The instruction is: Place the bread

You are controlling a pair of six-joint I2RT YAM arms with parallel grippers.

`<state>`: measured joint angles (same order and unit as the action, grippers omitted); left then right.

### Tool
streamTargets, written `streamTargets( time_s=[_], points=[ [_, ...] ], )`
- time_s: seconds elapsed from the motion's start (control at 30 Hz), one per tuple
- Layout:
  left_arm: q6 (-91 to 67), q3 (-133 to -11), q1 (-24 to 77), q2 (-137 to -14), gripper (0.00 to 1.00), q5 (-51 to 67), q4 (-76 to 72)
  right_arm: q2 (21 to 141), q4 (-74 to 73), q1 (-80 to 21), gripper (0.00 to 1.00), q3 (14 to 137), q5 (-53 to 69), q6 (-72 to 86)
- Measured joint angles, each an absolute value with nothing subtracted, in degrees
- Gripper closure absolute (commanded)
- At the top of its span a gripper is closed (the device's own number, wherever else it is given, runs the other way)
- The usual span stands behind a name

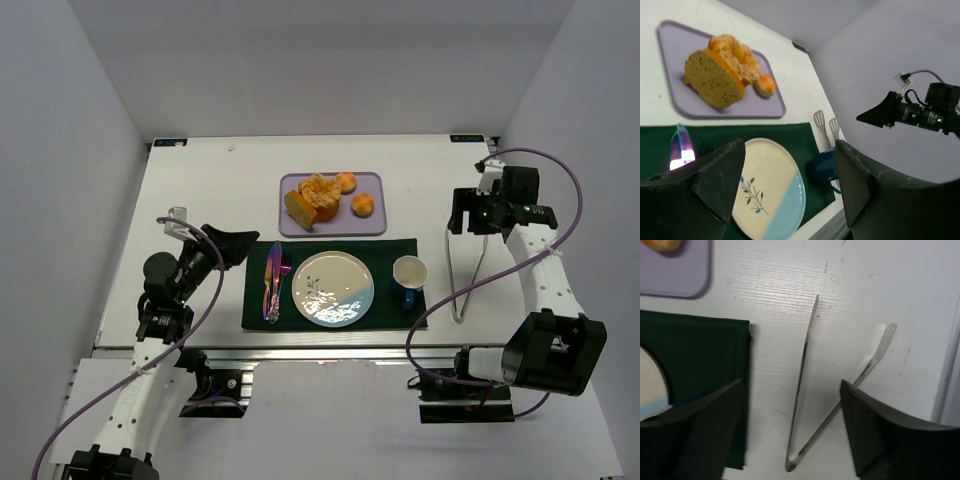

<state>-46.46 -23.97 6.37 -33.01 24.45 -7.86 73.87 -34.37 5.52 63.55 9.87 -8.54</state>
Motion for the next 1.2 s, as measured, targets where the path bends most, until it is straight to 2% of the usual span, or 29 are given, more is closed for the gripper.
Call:
streamTargets(
  time_s=[0.33,0.63,0.97,1.2],
  points=[
    [-45.1,-23.2,6.4,-38.7,0.15,24.8,-8.5,73.9,-34.1,6.9,0.11,62.1,9.1,-4.9],
    [-46.3,-20.4,6.4,-34.0,0.14,24.8,-11.8,76.7,-36.3,8.9,0.11,62.1,0.0,-8.3],
    [-45.7,-20.2,6.4,-35.6,0.14,25.6,-11.2,77.2,-37.7,8.9,0.11,51.9,-1.3,-14.4],
    [-45.7,-20.2,6.4,-38.1,0.14,26.2,-11.9,80.4,-37.2,8.9,0.11,50.3,0.2,-15.2]
  ],
)
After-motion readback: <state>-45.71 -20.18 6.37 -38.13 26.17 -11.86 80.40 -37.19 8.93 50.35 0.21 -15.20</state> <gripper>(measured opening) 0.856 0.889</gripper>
